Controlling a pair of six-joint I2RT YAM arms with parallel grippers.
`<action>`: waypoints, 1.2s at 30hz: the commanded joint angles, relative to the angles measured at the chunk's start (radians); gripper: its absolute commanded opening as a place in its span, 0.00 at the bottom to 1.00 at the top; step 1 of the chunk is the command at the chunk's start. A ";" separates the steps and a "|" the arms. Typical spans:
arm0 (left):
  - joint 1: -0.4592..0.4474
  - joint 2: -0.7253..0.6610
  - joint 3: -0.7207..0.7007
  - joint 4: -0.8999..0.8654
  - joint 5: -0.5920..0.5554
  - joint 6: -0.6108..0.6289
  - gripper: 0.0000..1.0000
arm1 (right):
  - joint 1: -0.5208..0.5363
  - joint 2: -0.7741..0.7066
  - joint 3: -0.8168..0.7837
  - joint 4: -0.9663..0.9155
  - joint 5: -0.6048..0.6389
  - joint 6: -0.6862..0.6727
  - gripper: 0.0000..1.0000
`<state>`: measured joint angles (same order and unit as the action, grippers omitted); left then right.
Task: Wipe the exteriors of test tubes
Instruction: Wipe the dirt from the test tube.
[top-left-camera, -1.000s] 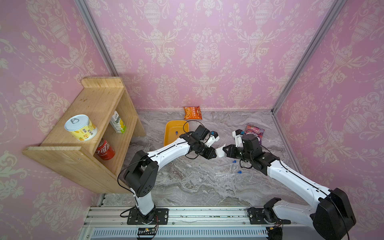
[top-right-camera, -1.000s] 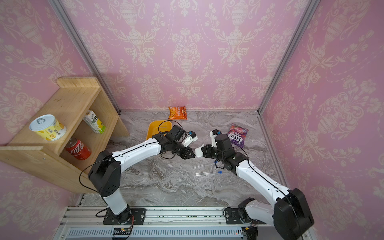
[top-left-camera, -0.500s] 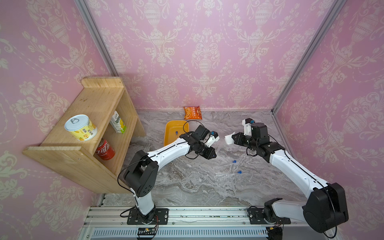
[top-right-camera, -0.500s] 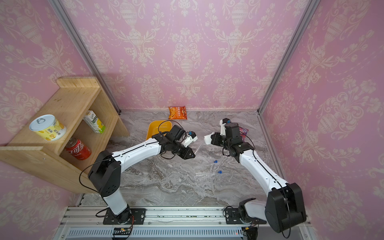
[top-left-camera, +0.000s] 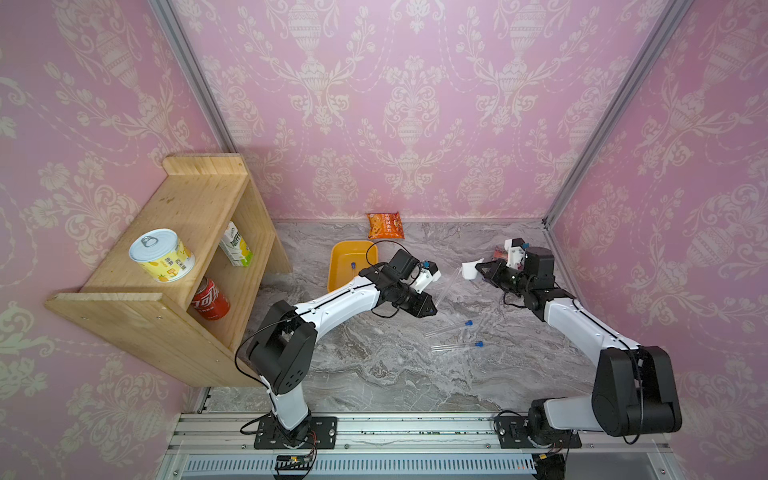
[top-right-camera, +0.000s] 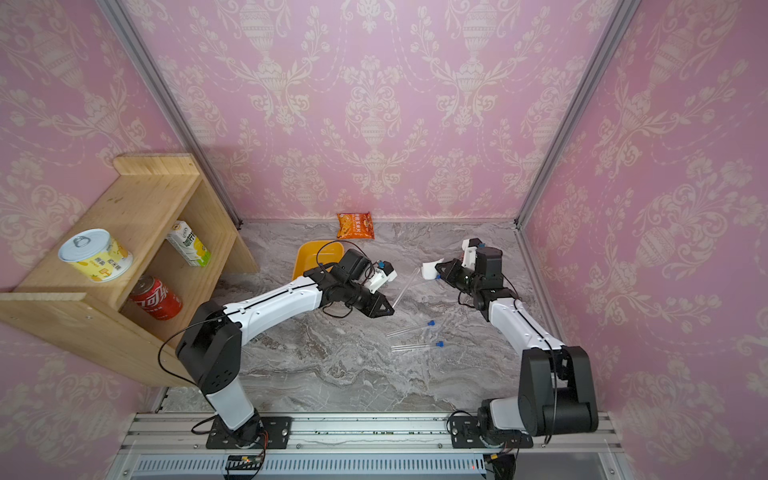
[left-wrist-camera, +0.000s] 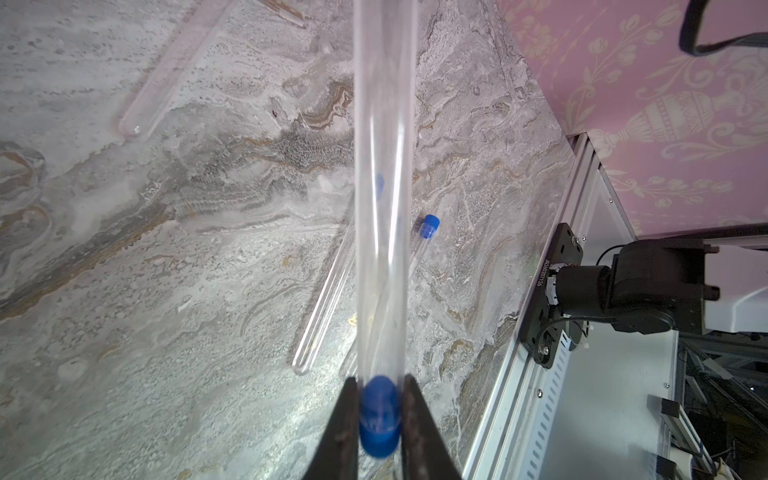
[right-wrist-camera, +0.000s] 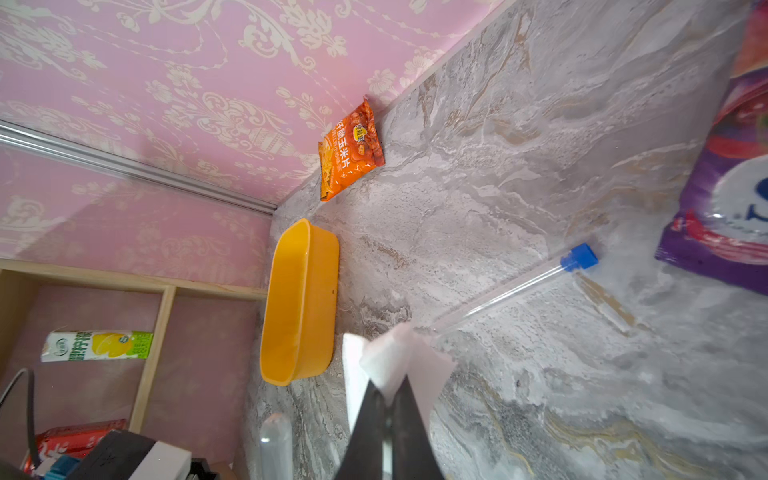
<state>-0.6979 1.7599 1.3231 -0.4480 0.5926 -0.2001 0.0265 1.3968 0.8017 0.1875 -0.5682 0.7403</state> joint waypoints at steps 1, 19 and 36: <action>-0.009 -0.036 -0.015 0.029 0.042 -0.024 0.18 | 0.006 -0.012 -0.024 0.132 -0.121 0.073 0.00; -0.009 -0.014 -0.010 0.042 0.042 -0.033 0.18 | 0.063 -0.096 -0.067 0.079 -0.145 0.030 0.00; -0.008 -0.005 -0.001 0.032 0.017 -0.024 0.18 | 0.210 -0.188 -0.152 0.056 -0.074 0.066 0.00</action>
<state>-0.6975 1.7596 1.3193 -0.4091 0.6186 -0.2272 0.2119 1.2552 0.6674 0.2485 -0.6613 0.7906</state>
